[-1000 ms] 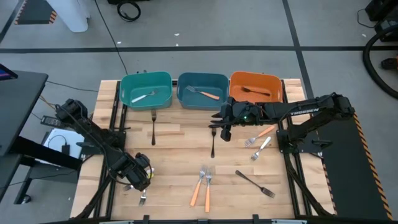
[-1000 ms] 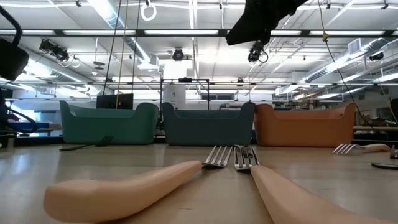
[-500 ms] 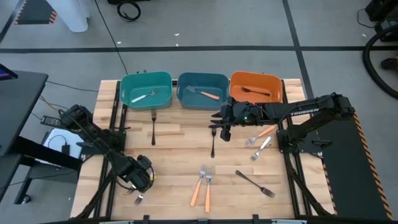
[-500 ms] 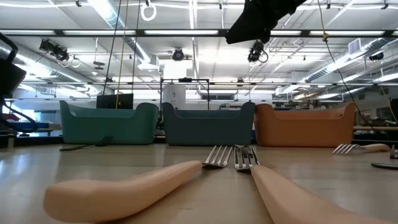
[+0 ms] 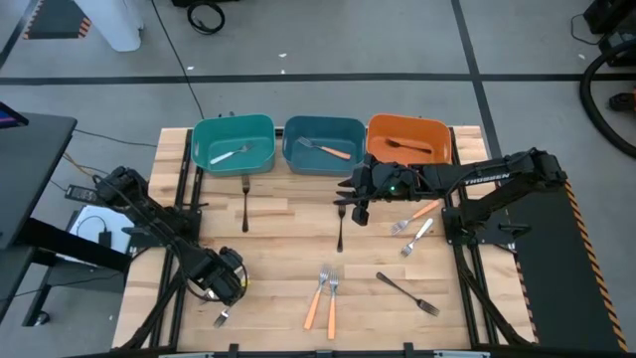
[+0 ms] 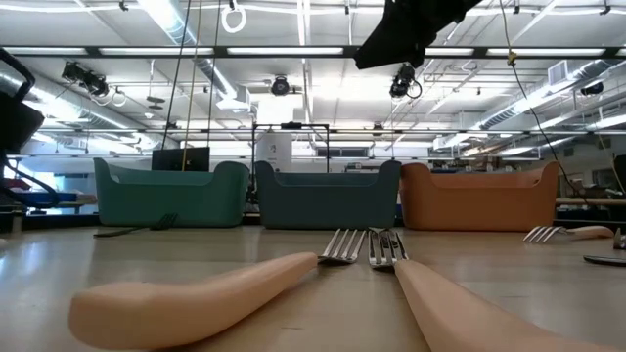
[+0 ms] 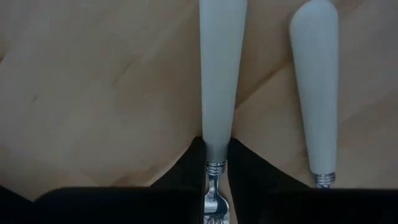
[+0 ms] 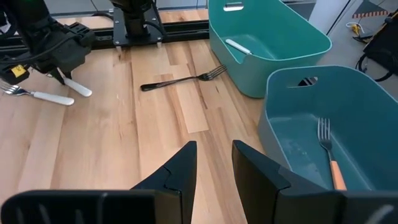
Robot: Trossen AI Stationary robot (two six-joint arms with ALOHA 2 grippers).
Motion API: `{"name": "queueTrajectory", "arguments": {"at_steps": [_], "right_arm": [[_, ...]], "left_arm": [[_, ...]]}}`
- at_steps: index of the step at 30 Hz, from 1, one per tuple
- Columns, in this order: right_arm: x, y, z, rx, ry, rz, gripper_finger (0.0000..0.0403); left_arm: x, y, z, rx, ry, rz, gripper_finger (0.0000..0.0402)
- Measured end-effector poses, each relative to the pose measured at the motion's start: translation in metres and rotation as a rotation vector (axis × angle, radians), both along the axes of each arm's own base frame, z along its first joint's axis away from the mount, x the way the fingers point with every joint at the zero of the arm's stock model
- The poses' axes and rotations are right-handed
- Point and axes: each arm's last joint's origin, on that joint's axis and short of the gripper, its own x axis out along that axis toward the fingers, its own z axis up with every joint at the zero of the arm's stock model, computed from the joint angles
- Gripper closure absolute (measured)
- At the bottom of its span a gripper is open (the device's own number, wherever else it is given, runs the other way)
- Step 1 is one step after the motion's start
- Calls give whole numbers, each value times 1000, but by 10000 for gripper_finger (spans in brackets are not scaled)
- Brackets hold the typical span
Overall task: Sort silverware by color (type)
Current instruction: Put the top left white fork into the light green bin
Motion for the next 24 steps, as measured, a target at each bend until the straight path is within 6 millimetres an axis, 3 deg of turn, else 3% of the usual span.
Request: {"name": "queueTrajectory", "arguments": {"at_steps": [9,14,20,24], "right_arm": [[0,-11,0,-24,7,-26,293],[1,-22,2,-25,-21,-64,293],[-2,-41,7,-83,-38,-100,293],[-9,-56,18,-116,-59,-144,293]], "left_arm": [[9,-5,41,-119,-135,11,352],[19,5,64,-60,-235,66,352],[48,32,94,22,-378,105,352],[73,61,114,93,-472,114,352]]}}
